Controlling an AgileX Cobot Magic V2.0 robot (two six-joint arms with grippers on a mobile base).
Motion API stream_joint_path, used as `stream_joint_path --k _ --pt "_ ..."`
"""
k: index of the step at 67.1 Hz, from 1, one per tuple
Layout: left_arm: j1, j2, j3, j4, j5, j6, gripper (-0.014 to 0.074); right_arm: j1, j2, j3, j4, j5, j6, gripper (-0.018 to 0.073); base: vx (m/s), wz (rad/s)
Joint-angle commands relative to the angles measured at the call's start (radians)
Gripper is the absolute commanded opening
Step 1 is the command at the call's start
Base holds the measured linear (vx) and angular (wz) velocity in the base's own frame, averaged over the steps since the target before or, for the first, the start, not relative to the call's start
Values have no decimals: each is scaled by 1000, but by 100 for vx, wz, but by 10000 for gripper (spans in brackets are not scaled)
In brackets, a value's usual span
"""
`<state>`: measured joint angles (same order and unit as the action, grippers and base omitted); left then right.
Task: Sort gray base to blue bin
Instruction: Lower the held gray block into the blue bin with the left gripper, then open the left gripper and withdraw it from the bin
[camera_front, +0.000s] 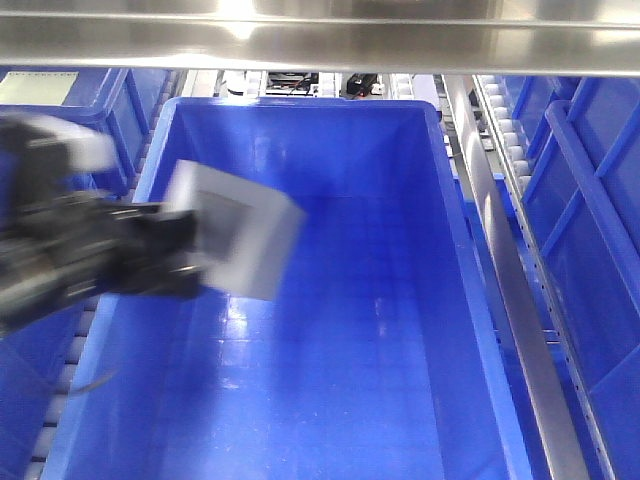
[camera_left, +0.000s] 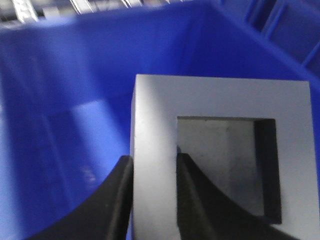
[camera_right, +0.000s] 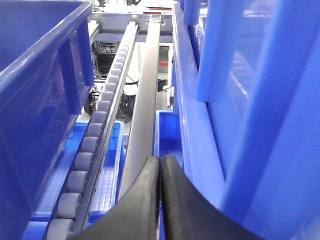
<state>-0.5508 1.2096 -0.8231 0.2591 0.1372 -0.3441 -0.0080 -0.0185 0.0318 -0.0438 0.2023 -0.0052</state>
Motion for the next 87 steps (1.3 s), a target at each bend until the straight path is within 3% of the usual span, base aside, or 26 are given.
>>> stream_joint_path --k 1,12,40,52,73,87 --pt "-28 83 -104 -1 -40 -11 3 3 -7 5 -9 -78 -7 -5 0 0" --pt "-48 245 -202 -1 40 -11 3 3 -7 5 -9 -77 -7 -5 0 0" --pt "-50 445 -278 -18 68 -13 30 3 -7 5 -9 -77 -7 -5 0 0" --pt "-50 465 -278 -28 74 -13 121 3 -7 5 -9 -77 -7 -5 0 0" --pt "-50 458 -278 -28 84 -13 357 3 -7 5 -9 -75 -7 -5 0 0" --pt "-50 385 -278 -25 147 1 386 3 -7 5 -9 -76 -7 -5 0 0"
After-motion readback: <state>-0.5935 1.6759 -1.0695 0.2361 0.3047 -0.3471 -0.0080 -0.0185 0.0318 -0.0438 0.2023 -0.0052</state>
